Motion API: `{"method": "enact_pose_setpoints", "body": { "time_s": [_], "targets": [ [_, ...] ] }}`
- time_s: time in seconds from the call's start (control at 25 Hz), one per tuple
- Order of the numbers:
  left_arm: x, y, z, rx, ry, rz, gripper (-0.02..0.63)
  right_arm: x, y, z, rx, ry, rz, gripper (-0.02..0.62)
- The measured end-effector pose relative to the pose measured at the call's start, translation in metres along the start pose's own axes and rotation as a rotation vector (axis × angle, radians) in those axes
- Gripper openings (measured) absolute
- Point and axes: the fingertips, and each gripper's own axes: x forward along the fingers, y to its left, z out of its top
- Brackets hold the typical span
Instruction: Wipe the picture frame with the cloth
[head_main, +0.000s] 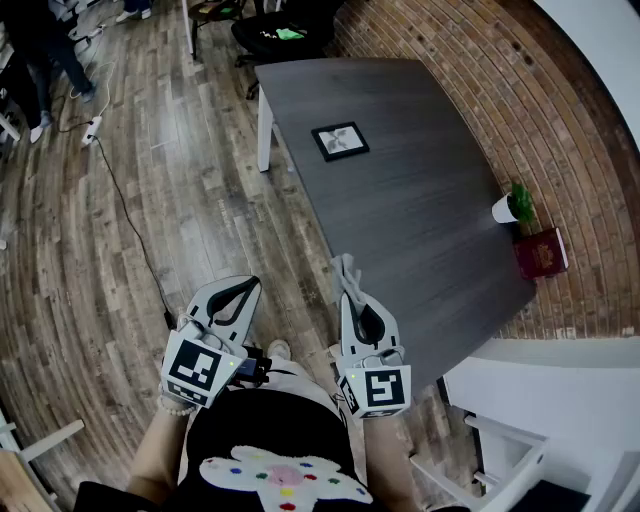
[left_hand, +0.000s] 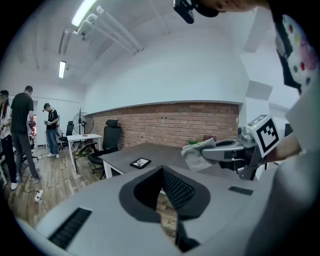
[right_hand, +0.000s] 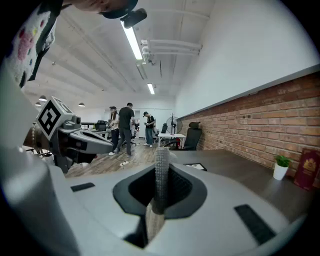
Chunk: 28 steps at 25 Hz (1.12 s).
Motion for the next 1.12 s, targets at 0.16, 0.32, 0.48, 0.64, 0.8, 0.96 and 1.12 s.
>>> {"method": "enact_pose_setpoints", "body": {
  "time_s": [0.16,0.32,0.48,0.64,0.8,0.96,1.12],
  "targets": [
    [0.001,0.001,-0.001,0.0,0.002,0.003,0.011,0.002,0.0,-0.001,0.0,-0.001,0.006,0.025],
    [0.002,0.001,-0.001,0.0,-0.001,0.006,0.011,0.004,0.001,-0.003,-0.004,0.005,0.013,0.025],
    [0.002,0.001,-0.002,-0.001,0.002,0.008,0.011,0.004,0.001,-0.005,0.003,0.008,0.018,0.025],
    [0.006,0.0,-0.002,0.0,0.004,0.011,0.011,0.006,-0.002,-0.004,0.0,0.007,0.023,0.025],
    [0.012,-0.002,0.001,0.001,0.005,0.017,0.011,0.009,-0.008,-0.005,0.002,0.007,0.031,0.025],
    [0.017,-0.004,0.003,0.003,0.005,0.031,0.011,0.011,-0.015,-0.008,0.024,0.006,0.043,0.025],
    [0.023,-0.006,0.007,0.005,0.006,0.051,0.011,0.013,-0.024,-0.01,0.045,0.007,0.057,0.025]
  ]
}}
